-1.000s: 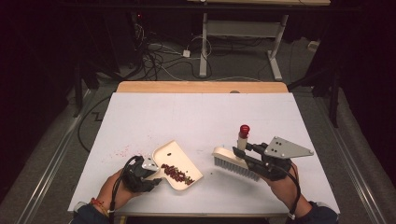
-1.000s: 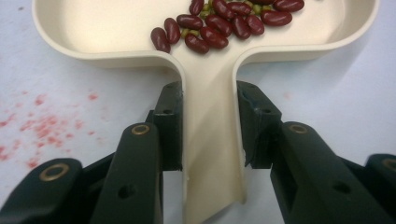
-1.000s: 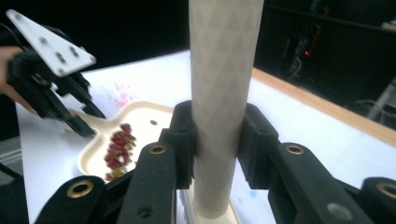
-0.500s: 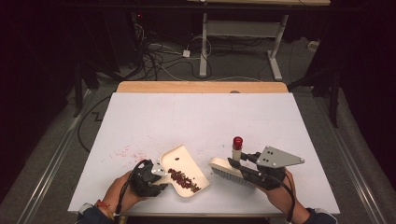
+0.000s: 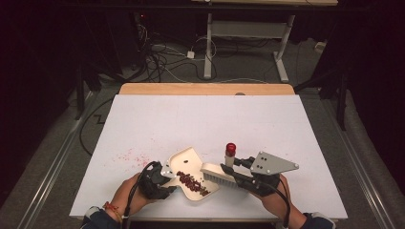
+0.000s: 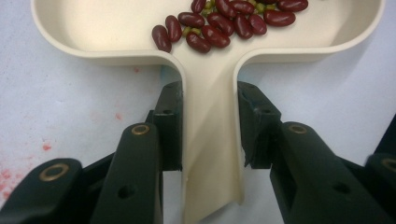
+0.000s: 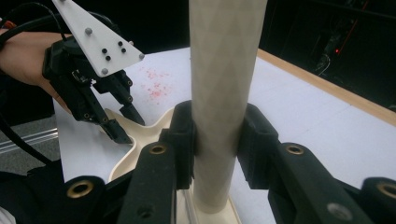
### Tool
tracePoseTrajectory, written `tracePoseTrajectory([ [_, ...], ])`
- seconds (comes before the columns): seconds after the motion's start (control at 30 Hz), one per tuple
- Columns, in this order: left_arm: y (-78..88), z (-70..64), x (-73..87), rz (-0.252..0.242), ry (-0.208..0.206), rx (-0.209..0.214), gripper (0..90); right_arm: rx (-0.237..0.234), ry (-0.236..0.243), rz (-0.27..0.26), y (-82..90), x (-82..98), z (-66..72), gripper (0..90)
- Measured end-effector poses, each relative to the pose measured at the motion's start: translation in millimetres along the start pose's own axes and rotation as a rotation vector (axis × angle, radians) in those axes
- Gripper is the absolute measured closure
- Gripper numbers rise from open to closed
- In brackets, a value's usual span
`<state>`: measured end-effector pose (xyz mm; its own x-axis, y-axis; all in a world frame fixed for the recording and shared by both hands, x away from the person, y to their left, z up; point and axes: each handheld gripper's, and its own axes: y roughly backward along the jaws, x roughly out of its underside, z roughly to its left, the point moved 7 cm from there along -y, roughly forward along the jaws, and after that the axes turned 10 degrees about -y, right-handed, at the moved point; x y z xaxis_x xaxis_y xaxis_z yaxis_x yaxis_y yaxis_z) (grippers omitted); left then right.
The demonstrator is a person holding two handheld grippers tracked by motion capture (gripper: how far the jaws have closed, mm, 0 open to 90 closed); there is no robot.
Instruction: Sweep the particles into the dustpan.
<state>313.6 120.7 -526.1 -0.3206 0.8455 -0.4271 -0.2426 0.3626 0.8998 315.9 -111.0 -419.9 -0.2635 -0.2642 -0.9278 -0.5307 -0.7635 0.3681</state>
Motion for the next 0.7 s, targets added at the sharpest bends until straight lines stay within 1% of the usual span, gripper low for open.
tracePoseTrajectory([
  [0.13, 0.5, 1.4, 0.6, -0.006, 0.007, 0.013, 63.2, 0.029, -0.011, -0.036, 8.3, -7.3, -7.5, 70.5],
  [0.17, 0.3, 2.3, 0.8, -0.01, 0.013, 0.015, 63.1, 0.041, -0.005, -0.047, 9.5, -8.8, -9.7, 70.5],
  [0.27, -1.0, 5.4, 1.2, -0.022, 0.034, 0.02, 63.1, 0.078, 0.008, -0.068, 6.2, -10.5, -15.0, 70.5],
  [0.37, -2.4, 7.0, 1.0, -0.034, 0.054, 0.02, 63.0, 0.102, 0.004, -0.095, -6.6, -13.3, -21.4, 70.5],
  [0.47, -5.3, 7.1, 0.2, -0.046, 0.08, 0.018, 63.1, 0.132, 0.028, -0.128, -24.1, -18.1, -25.2, 70.5],
  [0.5, -6.4, 7.3, -0.6, -0.054, 0.093, 0.016, 63.1, 0.133, 0.03, -0.143, -30.5, -19.8, -25.6, 70.5],
  [0.57, -8.2, 7.2, -2.3, -0.06, 0.106, 0.004, 63.1, 0.137, 0.019, -0.153, -43.4, -21.9, -25.4, 70.5],
  [0.6, -8.7, 7.0, -3.0, -0.061, 0.11, 0.001, 63.1, 0.146, 0.031, -0.159, -49.7, -22.9, -24.9, 70.6],
  [0.7, -9.7, 7.2, -4.6, -0.065, 0.125, -0.005, 63.1, 0.175, 0.035, -0.161, -67.4, -22.6, -22.8, 70.5],
])
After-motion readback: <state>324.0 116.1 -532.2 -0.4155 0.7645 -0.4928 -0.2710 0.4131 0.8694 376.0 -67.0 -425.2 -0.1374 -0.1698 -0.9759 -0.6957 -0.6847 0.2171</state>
